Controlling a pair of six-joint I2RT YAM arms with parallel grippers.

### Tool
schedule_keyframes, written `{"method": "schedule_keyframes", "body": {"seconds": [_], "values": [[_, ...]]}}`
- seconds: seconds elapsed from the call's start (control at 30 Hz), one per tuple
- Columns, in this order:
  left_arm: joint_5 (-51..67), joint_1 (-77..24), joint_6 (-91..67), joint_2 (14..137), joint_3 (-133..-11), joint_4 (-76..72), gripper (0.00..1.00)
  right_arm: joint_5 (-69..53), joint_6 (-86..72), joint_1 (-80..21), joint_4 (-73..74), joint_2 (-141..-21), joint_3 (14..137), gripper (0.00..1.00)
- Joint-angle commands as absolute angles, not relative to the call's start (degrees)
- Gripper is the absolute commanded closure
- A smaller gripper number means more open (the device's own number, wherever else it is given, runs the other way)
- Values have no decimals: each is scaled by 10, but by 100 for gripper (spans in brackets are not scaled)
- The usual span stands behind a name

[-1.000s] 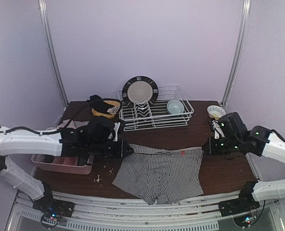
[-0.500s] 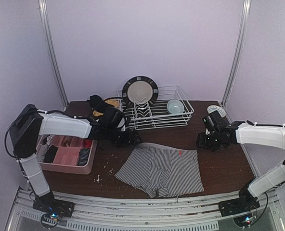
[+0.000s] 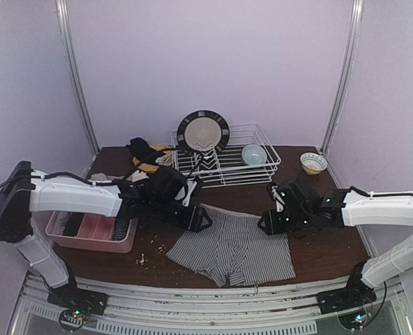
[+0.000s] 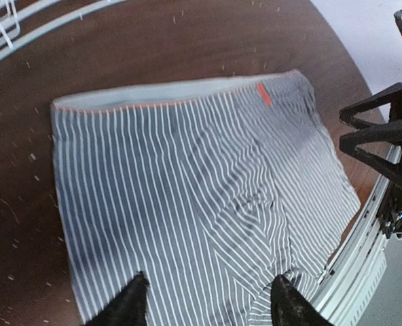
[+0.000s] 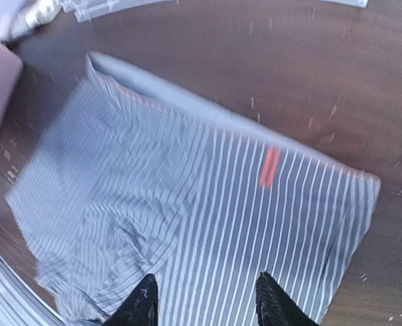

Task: Roll the underwear
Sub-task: Flatten out the underwear at the center of the board, then smooth out the underwear at the center of the board.

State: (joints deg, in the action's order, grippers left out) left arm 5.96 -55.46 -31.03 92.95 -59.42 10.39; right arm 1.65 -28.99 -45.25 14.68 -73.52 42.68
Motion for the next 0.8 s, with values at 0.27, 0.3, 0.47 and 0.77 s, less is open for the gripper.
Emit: {"method": "schedule_keyframes", "body": {"seconds": [0.27, 0.3, 0.47, 0.77], "values": [[51, -594, -328, 981, -528, 51, 58, 30, -334, -378, 129, -888, 394, 61], [52, -597, -329, 983, -526, 49, 59, 28, -333, -368, 126, -901, 397, 62], [57, -614, -334, 989, -518, 32, 60, 27, -318, -325, 127, -940, 431, 63], [-44, -628, -346, 874, -491, 86, 24, 66, -272, -353, 213, -869, 543, 39]]}}
